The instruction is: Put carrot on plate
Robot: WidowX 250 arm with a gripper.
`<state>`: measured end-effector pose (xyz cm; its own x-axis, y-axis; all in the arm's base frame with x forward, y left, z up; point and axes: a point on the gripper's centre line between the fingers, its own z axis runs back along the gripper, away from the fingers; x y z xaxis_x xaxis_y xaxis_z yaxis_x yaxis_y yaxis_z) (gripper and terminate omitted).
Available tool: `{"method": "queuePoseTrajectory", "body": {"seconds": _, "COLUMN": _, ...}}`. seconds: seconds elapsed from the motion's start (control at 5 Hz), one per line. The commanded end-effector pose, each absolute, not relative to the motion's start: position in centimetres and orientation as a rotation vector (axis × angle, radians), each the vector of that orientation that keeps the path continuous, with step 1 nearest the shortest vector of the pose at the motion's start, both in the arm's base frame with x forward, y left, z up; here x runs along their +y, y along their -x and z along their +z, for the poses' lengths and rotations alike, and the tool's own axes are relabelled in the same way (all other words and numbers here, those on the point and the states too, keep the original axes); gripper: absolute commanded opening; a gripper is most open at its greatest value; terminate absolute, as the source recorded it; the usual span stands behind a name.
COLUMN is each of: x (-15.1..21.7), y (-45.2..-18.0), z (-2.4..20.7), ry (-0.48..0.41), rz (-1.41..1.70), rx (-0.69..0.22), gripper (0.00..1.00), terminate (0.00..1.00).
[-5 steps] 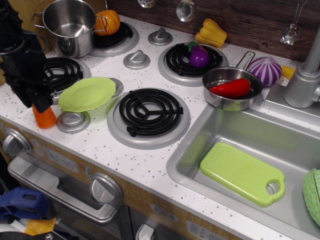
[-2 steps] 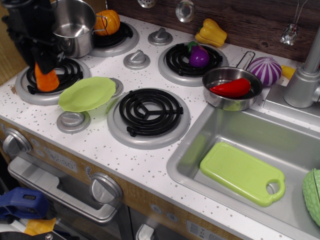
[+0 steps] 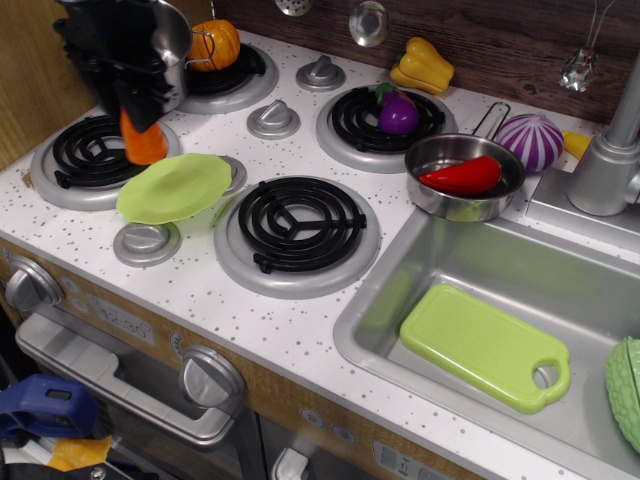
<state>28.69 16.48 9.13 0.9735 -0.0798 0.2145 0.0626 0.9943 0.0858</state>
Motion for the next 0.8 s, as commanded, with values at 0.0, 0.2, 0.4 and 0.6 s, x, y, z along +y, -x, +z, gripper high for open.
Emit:
{"method": "queuePoseTrajectory", "body": {"seconds": 0.0, "x": 15.0, "y": -29.4, "z": 9.1, "ry": -0.092, "rz": -0.062, "rx": -0.273, "gripper": 0.00, "terminate": 0.00}}
{"method": "queuePoseTrajectory", "body": {"seconds": 0.2, "x": 14.4, "y": -29.4, "z": 8.1, "ry": -0.088, "rz": -0.052, "rx": -0.280, "gripper": 0.00, "terminate": 0.00}}
{"method": "queuePoseTrajectory", "body": {"seconds": 0.4, "x": 14.9, "y": -29.3, "z": 7.6, "ry": -0.079, "rz": -0.066, "rx": -0.277, "gripper": 0.00, "terminate": 0.00}}
{"method": "queuePoseTrajectory", "body": {"seconds": 0.6, "x": 15.0, "y": -29.3, "z": 7.2, "ry": -0.054, "rz": -0.077, "rx": -0.289, "gripper": 1.00, "terminate": 0.00}}
